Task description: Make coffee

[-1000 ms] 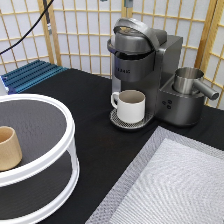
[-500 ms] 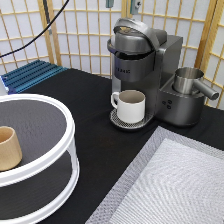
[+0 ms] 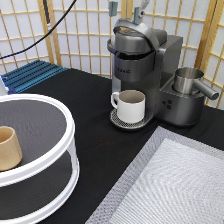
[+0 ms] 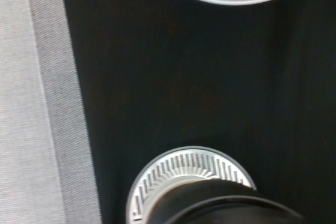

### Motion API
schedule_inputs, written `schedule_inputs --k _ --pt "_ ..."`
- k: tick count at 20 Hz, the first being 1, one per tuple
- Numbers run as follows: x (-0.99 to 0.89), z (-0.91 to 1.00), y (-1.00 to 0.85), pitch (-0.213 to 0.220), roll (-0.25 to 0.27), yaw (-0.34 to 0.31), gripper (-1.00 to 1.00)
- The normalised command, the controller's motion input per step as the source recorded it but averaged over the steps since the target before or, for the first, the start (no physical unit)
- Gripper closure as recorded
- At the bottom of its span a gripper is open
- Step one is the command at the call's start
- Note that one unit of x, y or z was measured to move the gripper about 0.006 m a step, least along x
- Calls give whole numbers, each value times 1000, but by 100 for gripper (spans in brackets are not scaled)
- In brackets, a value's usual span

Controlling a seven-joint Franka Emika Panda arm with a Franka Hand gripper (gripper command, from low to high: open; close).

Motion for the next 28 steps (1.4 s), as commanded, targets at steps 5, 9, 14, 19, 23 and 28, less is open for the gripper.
schedule_inputs --k 5,9,14,19,23,28 --pt "129 -696 -242 15 -56 -16 -100" --pt "20 -743 -566 27 -14 -27 -100" --pt "-13 -130 122 37 -43 -46 -100" --pt "-176 693 488 -5 -30 -37 -100" --pt "-413 761 177 -12 2 -44 -100" --pt "-303 190 -623 1 57 -95 -100"
